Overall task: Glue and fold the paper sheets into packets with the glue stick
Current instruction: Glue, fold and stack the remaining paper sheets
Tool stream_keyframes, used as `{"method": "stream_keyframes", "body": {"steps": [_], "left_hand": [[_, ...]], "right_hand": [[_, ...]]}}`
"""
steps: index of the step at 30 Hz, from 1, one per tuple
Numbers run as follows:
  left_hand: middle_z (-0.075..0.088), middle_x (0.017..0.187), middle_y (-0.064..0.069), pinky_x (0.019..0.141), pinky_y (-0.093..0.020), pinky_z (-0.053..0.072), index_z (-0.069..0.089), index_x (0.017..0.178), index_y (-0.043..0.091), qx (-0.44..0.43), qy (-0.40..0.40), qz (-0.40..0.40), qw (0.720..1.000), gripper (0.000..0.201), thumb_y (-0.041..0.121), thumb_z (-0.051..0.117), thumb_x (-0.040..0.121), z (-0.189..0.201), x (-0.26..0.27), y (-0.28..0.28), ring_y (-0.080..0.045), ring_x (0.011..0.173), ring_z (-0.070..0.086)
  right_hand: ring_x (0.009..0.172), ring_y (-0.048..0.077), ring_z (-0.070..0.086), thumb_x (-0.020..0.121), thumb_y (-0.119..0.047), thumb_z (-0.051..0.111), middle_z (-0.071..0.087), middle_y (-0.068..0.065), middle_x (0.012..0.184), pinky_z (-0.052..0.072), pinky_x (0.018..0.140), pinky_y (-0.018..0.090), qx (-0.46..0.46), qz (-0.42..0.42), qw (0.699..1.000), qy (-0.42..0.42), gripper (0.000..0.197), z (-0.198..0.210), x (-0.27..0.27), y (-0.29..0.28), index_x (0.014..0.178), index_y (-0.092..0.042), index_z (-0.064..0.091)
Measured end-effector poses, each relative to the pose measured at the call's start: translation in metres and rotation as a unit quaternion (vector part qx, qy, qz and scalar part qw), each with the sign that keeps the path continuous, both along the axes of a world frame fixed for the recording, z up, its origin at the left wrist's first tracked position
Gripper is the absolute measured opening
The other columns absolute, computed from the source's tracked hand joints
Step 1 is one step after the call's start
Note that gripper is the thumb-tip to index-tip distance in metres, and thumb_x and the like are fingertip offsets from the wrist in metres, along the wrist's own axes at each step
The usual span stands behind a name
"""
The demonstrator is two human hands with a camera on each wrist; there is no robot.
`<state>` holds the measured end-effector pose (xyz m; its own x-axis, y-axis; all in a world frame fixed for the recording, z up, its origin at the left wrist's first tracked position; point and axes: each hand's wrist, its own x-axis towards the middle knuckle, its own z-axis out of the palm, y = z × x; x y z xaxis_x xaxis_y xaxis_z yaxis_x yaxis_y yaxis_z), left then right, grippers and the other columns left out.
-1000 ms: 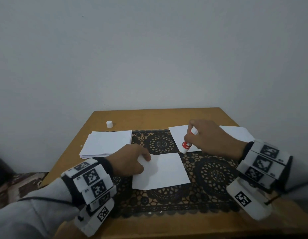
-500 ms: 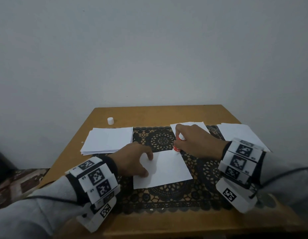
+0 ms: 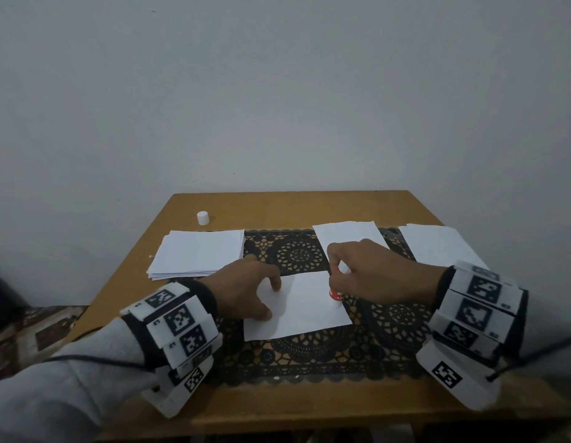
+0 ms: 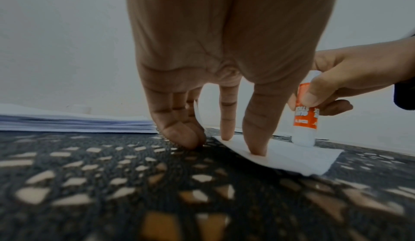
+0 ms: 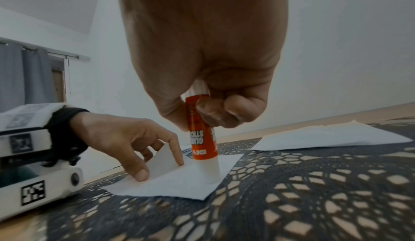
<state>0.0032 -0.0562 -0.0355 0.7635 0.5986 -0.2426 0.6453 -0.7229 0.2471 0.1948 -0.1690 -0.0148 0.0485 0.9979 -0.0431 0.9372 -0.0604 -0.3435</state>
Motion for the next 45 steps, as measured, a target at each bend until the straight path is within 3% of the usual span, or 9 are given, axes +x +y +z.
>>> {"method": "stream_keyframes", "body": {"steps": [3,6,12,15,19,24,33,37,45], "left_hand": [[0.044,0.116,0.002,0.087,-0.025,0.041,0.054,0.12,0.032,-0.002,0.003,0.002,1.0,0.047,0.035,0.075,0.079,0.0,0.0,-0.001,-0.019,0.107,0.048],[0.045,0.118,0.001,0.089,-0.027,0.042,0.054,0.119,0.032,-0.004,0.0,0.004,1.0,0.046,0.035,0.075,0.078,0.0,-0.001,0.0,-0.019,0.107,0.048],[0.043,0.115,0.003,0.089,-0.027,0.043,0.055,0.119,0.032,-0.005,-0.005,0.004,1.0,0.047,0.034,0.076,0.077,0.0,-0.001,-0.001,-0.019,0.106,0.048],[0.043,0.117,0.002,0.089,-0.027,0.043,0.055,0.118,0.031,-0.007,-0.007,0.004,1.0,0.046,0.033,0.076,0.077,0.0,-0.001,0.0,-0.019,0.106,0.049],[0.044,0.124,0.002,0.093,-0.029,0.044,0.056,0.116,0.032,-0.011,-0.012,0.005,1.0,0.046,0.034,0.077,0.076,-0.001,-0.001,0.001,-0.019,0.11,0.048],[0.045,0.124,0.002,0.093,-0.029,0.045,0.056,0.116,0.033,-0.013,-0.012,0.006,1.0,0.045,0.035,0.077,0.076,-0.002,0.0,0.002,-0.018,0.108,0.049],[0.043,0.12,0.006,0.088,-0.024,0.042,0.055,0.117,0.033,-0.028,-0.023,-0.006,0.999,0.047,0.035,0.077,0.076,-0.003,0.0,0.007,-0.016,0.108,0.047],[0.04,0.114,0.007,0.081,-0.021,0.039,0.053,0.117,0.035,-0.024,-0.026,-0.004,0.999,0.047,0.036,0.076,0.076,-0.006,0.001,0.009,-0.014,0.103,0.047],[0.038,0.109,0.007,0.075,-0.022,0.037,0.051,0.118,0.035,-0.009,-0.032,-0.015,0.999,0.047,0.036,0.075,0.078,-0.009,0.001,0.009,-0.014,0.098,0.047]], "right_hand": [[0.086,0.014,0.06,0.09,-0.034,0.056,0.064,-0.005,0.093,0.053,0.078,0.039,-0.013,-0.001,1.0,0.009,0.015,-0.001,-0.001,-0.009,0.083,-0.022,0.053],[0.085,0.012,0.058,0.089,-0.035,0.058,0.061,-0.009,0.092,0.05,0.073,0.03,-0.023,-0.01,0.999,0.023,0.015,0.001,-0.002,-0.018,0.078,-0.028,0.051],[0.06,0.008,0.065,0.089,-0.023,0.064,0.066,-0.01,0.062,0.055,0.068,0.026,-0.071,-0.003,0.994,0.085,0.011,0.024,0.01,-0.035,0.085,-0.016,0.056],[0.062,0.017,0.066,0.091,-0.014,0.062,0.072,0.006,0.068,0.051,0.057,0.028,-0.065,-0.031,0.979,0.192,0.009,0.04,0.027,-0.035,0.093,-0.008,0.056],[0.086,0.022,0.068,0.088,-0.019,0.06,0.073,0.012,0.092,0.054,0.073,0.031,-0.046,-0.031,0.926,0.374,0.029,0.048,0.049,-0.031,0.116,-0.01,0.059],[0.096,0.021,0.065,0.1,-0.01,0.047,0.07,0.009,0.095,0.049,0.088,0.04,0.004,-0.074,0.905,0.419,0.012,0.028,0.047,0.002,0.104,-0.007,0.058],[0.091,0.025,0.064,0.082,-0.025,0.075,0.067,0.005,0.097,0.052,0.08,0.041,0.15,-0.142,0.959,0.193,0.028,-0.003,0.045,0.116,0.101,-0.011,0.061],[0.087,0.02,0.055,0.077,-0.024,0.079,0.06,0.0,0.096,0.036,0.073,0.028,0.138,-0.161,0.973,0.092,0.032,-0.018,0.048,0.158,0.098,-0.015,0.057],[0.092,0.021,0.057,0.074,-0.025,0.08,0.065,0.005,0.109,0.04,0.077,0.029,0.106,-0.165,0.98,0.035,0.04,-0.029,0.052,0.189,0.108,-0.013,0.06]]}}
